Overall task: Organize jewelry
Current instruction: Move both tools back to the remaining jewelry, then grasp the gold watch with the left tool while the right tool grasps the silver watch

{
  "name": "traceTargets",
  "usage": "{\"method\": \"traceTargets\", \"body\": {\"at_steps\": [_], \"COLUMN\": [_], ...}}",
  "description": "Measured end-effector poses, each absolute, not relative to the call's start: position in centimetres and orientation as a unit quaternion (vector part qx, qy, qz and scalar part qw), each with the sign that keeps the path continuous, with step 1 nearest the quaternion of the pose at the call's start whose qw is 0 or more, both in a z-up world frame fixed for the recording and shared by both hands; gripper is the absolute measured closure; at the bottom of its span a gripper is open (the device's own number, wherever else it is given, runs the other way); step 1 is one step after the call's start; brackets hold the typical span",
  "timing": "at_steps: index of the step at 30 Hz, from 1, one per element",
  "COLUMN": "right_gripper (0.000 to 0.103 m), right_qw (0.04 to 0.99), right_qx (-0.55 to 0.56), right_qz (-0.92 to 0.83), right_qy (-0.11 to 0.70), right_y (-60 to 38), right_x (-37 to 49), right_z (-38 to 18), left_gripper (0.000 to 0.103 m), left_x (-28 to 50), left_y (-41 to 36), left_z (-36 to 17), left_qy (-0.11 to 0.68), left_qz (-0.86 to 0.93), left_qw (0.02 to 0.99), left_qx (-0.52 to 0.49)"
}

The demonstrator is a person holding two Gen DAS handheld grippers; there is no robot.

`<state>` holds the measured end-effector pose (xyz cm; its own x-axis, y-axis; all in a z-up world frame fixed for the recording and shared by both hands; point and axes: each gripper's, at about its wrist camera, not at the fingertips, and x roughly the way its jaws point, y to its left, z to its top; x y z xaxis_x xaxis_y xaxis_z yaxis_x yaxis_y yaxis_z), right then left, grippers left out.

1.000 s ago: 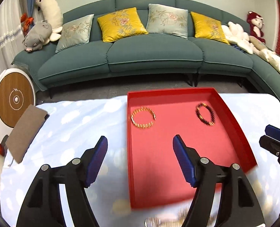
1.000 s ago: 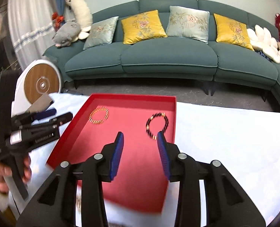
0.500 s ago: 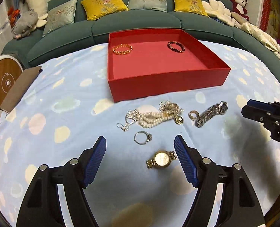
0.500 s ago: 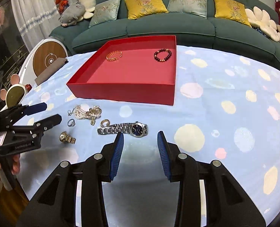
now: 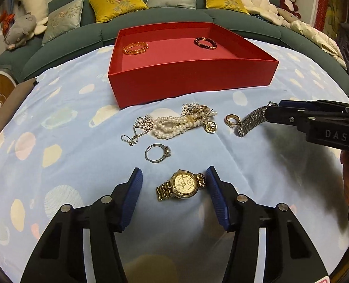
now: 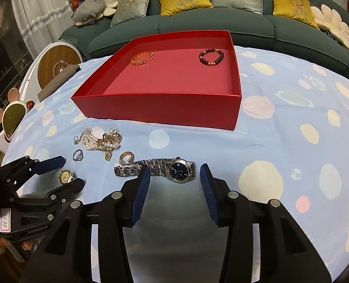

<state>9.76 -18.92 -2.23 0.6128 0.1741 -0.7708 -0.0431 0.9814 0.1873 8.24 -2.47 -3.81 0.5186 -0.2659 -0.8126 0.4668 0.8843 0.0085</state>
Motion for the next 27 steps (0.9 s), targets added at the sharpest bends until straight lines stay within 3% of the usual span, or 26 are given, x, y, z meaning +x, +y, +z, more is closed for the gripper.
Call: {"method": "traceTargets", "body": {"at_steps": [3, 8, 10, 14, 16, 21, 27], "right_gripper": [0.06, 0.062, 0.073, 0.08, 0.089, 0.09, 0.081], "right_qw": [0.892, 0.89, 0.891, 0.892, 0.894, 0.892, 0.884], "right_qx": [0.079, 0.069, 0.055, 0.054, 0.051, 0.055, 0.09], "right_qz": [0.059, 0.064, 0.059, 0.056, 0.055, 0.059, 0.072], "right_qy": [0.441, 0.447, 0.447, 0.446, 0.443, 0.445, 0.453], "right_y": [-19.1, -18.4, -18.0, -17.9, -17.9, -17.9, -18.5], "right_x": [10.1, 10.3, 10.2, 10.1, 9.9, 9.8, 10.5], "right_z": [-2.6, -2.9, -3.0, -2.9, -2.6, -2.4, -2.8], "left_gripper": [0.066, 0.073, 0.077, 0.078, 0.078, 0.078, 0.078], "left_x": [8.1, 8.0, 8.0, 7.8, 7.7, 7.8, 7.7], "left_y": [-2.3, -1.5, -1.4, -1.4, -1.4, -1.3, -1.5], "left_z": [-3.7, -3.5, -3.3, -3.3, -3.2, -3.0, -2.9], "left_qy": [0.441, 0.443, 0.447, 0.449, 0.45, 0.455, 0.455], "left_qz": [-0.218, -0.226, -0.231, -0.231, -0.233, -0.238, -0.242], "left_qw": [0.863, 0.862, 0.86, 0.859, 0.858, 0.855, 0.853], "left_qx": [0.112, 0.097, 0.091, 0.089, 0.086, 0.076, 0.076]}}
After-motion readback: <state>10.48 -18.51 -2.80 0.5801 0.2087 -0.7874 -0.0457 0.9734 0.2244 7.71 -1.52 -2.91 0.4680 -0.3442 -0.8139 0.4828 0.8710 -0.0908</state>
